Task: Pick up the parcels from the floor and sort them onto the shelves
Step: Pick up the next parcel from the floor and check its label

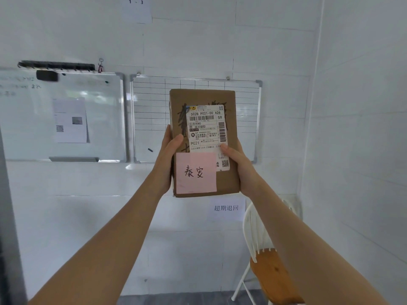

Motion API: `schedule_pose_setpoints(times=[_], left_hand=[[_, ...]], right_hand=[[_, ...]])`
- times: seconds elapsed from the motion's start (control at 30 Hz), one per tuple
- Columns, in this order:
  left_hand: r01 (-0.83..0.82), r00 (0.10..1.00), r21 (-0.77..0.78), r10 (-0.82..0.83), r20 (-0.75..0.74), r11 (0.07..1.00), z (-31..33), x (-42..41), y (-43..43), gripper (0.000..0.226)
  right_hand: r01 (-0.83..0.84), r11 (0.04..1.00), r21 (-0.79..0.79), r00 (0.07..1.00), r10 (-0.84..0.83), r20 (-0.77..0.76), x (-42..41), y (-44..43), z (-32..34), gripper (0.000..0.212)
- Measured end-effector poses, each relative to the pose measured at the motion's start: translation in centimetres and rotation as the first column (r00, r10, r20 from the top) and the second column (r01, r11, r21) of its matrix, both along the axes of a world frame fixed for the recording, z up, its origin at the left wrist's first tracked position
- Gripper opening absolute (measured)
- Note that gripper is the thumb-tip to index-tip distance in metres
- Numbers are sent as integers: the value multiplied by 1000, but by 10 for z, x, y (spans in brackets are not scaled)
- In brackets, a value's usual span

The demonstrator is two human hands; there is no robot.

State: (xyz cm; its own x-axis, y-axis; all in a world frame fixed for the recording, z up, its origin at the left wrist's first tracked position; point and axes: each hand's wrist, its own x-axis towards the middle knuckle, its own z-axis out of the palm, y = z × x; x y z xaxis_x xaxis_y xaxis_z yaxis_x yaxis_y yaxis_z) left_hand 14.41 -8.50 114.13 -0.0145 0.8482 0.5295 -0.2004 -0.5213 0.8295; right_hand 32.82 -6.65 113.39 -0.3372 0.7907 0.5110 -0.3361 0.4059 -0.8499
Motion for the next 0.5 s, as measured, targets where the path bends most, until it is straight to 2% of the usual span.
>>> schedule_pose_setpoints(times=[0.23,0.5], left_hand=[[71,994,11,-72,85,997,-1,-6,2,70],[65,997,-3,-65,51,998,-2,-29,2,70]], right_hand=[[-21,1000,10,1000,21,-2,-7,3,7,69],[-68,997,24,995,69,-68,-33,6,9,70]])
